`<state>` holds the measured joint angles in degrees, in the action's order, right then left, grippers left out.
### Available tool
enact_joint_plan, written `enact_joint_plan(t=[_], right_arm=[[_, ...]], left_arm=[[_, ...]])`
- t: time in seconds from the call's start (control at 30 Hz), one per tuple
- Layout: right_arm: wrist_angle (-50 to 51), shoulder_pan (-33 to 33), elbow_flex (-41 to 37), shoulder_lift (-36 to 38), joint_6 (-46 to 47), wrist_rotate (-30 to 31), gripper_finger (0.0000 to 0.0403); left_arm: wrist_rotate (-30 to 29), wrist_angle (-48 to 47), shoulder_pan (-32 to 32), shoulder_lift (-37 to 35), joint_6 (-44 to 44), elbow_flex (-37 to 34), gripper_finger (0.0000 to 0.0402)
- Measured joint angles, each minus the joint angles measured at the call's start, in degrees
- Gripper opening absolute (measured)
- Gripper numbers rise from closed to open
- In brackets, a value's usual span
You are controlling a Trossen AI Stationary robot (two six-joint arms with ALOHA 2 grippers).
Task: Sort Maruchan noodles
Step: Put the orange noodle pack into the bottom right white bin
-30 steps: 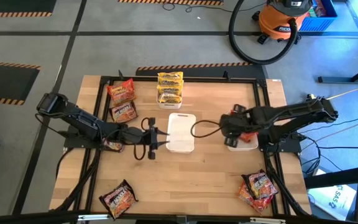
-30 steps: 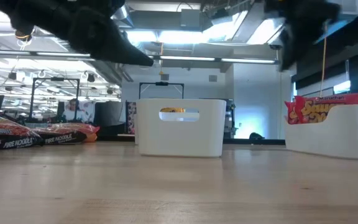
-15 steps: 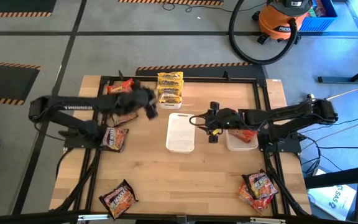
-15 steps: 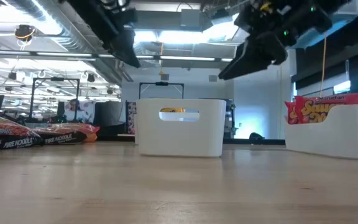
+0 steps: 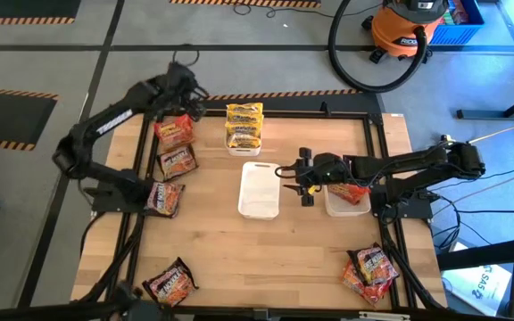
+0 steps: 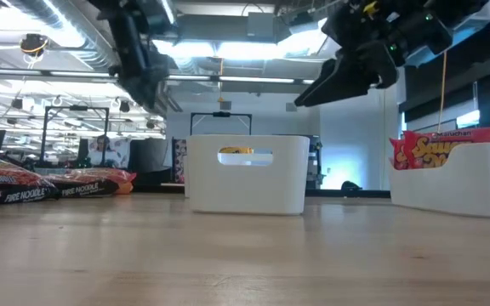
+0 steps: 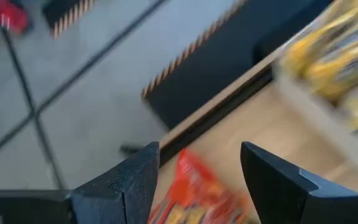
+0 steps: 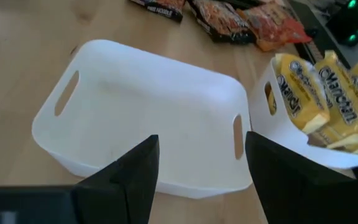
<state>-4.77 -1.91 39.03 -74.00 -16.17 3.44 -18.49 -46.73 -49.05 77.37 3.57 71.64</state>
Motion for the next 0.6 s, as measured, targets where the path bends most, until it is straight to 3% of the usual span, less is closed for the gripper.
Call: enact_joint_plan(t=[0.3, 0.6], right_arm=[[-1.5, 0.0, 0.0, 0.0, -3.1, -0.1, 0.0216], [-1.2, 0.0, 0.0, 0.0, -6.5, -1.6, 0.0216]], left_arm=[[2.2, -23.3, -9.3, 18.2, -0.1, 14.3, 0.0218], [3.1, -24.4, -13.9, 29.4, 5.9, 16.4, 0.0218]])
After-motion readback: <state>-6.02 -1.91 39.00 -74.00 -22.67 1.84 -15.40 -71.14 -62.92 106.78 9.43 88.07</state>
